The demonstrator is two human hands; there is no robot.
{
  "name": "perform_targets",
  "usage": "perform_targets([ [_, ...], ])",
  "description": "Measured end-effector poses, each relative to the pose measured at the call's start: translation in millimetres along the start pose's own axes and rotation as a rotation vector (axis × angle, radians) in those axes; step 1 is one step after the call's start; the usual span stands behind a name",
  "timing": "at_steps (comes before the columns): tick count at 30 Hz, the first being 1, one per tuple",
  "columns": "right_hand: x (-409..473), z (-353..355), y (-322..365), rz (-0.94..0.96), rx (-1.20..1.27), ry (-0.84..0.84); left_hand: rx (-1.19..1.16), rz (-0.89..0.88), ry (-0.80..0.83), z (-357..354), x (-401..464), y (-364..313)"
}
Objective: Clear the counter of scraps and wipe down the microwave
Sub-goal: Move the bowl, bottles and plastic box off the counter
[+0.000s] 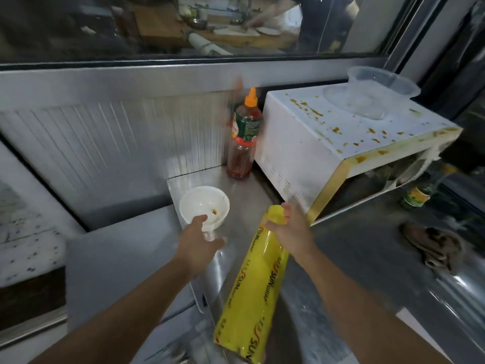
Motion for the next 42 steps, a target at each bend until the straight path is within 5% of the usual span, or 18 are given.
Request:
perform_targets([
  [10,-66,3,-31,0.221,-0.208,0.188,-0.077,0.077,-0.048,-28,-83,15],
  [22,-144,-27,-93,0.239,-0.317,0.330,0.104,-0.009,0.278,-47,-148,28],
  [28,-170,-46,-115,0.117,-0.287,0.262,0.084,-0.107,0.333,-49,-148,38],
  [33,-175,-59,-123,0.085,-0.265,0.170,-0.155,-0.078,0.373,-59,-151,46],
  [42,-175,-55,-125,0.120,-0.268,0.055,0.174,-0.242,0.290,-54,-136,43],
])
Point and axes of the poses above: each hand's wrist, its own x-axis towards the middle knuckle, its own z-axis out of the back of the hand, y = z × x, the point moved 10 cm from there along x, towards the middle knuckle, and after that the axes turned 14 degrees about -z, right-handed, at the moved point
